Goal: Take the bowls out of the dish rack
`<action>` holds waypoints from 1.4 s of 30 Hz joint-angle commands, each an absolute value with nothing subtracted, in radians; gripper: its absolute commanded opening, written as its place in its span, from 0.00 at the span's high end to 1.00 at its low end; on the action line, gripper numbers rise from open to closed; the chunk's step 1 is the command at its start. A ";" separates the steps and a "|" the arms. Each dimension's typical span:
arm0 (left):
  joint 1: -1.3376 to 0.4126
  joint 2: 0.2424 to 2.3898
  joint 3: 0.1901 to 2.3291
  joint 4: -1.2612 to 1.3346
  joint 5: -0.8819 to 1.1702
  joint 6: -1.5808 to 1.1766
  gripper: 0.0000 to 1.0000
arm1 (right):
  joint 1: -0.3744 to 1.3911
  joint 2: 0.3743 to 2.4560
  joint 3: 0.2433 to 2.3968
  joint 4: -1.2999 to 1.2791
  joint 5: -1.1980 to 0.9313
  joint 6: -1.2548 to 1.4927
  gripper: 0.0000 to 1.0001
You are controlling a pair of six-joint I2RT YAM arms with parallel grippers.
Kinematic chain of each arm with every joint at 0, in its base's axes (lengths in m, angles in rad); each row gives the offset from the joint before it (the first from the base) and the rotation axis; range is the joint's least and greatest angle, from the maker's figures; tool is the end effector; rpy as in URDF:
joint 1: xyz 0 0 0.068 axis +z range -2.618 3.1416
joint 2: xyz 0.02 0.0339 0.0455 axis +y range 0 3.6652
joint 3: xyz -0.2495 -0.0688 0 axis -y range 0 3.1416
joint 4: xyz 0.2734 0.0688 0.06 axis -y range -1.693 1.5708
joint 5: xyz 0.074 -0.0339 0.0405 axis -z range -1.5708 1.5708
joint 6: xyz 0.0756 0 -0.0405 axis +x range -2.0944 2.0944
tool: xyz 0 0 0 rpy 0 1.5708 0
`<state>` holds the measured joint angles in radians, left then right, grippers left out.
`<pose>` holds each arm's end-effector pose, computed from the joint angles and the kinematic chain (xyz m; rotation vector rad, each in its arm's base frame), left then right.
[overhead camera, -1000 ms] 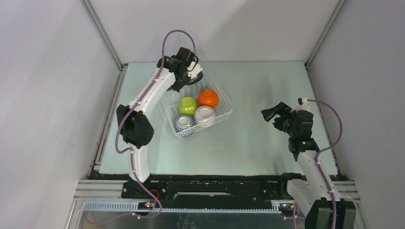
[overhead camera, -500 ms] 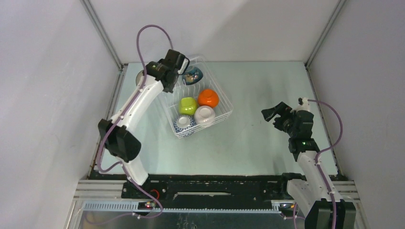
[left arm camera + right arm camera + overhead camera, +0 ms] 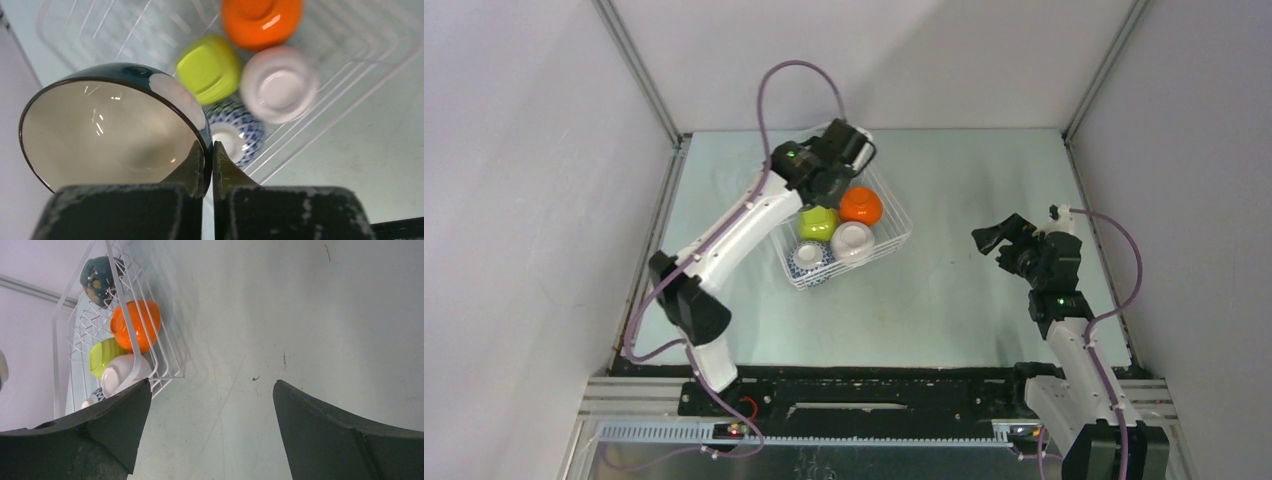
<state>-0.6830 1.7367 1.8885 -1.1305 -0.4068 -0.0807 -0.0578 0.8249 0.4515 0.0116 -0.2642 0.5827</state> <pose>0.3310 -0.2308 0.3412 0.5775 2.3773 0.1898 0.2653 0.0044 0.2009 0.4460 1.9159 0.6024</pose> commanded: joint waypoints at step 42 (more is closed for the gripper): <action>-1.175 2.243 2.129 -0.841 -0.098 0.130 1.00 | -0.064 0.315 0.584 -0.621 0.449 0.777 0.00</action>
